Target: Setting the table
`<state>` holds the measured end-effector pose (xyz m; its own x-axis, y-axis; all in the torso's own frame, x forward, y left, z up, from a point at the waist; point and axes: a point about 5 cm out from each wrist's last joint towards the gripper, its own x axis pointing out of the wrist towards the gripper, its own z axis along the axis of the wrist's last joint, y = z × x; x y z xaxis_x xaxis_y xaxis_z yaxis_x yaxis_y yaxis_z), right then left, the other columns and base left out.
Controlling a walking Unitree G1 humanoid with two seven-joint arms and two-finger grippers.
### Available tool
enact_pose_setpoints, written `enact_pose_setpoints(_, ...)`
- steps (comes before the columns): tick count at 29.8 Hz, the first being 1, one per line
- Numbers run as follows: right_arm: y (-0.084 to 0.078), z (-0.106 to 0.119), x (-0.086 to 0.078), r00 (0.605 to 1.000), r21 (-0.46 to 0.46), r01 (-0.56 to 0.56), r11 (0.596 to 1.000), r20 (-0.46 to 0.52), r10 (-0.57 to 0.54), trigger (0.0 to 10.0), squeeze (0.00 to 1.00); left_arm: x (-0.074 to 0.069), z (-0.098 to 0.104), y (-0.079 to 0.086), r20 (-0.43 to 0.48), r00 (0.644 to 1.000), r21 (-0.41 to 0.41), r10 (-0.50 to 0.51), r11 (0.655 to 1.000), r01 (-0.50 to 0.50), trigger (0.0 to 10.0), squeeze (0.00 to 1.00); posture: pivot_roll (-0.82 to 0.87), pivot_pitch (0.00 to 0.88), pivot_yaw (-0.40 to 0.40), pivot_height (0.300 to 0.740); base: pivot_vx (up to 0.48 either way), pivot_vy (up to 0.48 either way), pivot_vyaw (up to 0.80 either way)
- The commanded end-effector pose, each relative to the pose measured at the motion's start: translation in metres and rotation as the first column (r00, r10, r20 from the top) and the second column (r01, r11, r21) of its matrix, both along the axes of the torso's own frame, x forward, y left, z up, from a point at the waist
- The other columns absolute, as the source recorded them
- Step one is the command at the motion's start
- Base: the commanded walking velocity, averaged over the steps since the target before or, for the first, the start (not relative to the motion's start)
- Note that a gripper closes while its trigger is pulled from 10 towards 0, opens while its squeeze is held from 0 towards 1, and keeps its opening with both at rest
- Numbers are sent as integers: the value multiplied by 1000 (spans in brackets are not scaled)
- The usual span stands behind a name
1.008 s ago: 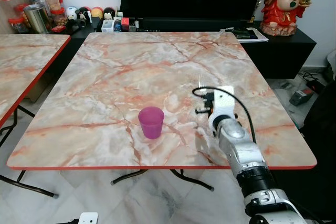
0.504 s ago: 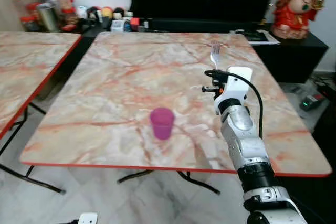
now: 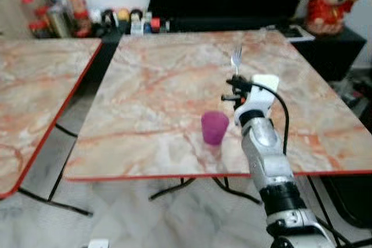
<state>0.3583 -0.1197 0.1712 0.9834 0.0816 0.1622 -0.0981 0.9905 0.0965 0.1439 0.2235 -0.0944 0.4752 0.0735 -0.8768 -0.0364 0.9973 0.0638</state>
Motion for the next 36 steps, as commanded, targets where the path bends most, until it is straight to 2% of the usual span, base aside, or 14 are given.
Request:
enact_pose_setpoints(1, 13, 8, -1, 999, 3, -37, 999, 32, 37, 10000, 0, -9, -2, 8, -30, 999, 29, -19, 999, 20, 10000, 0, 5, 0, -1, 740, 0, 480, 0)
enact_pose_setpoints(21, 21, 7, -3, 997, -18, -67, 998, 45, 68, 10000, 0, -11, -2, 6, -25, 1000, 28, -9, 1000, 9, 10000, 0, 16, 0, -10, 740, 0, 480, 0)
enact_pose_setpoints(36, 19, 2, -2, 998, -24, -59, 998, 24, 59, 10000, 0, -8, -2, 6, -15, 1000, 28, 4, 1000, -4, 10000, 0, 25, 0, -14, 740, 0, 480, 0)
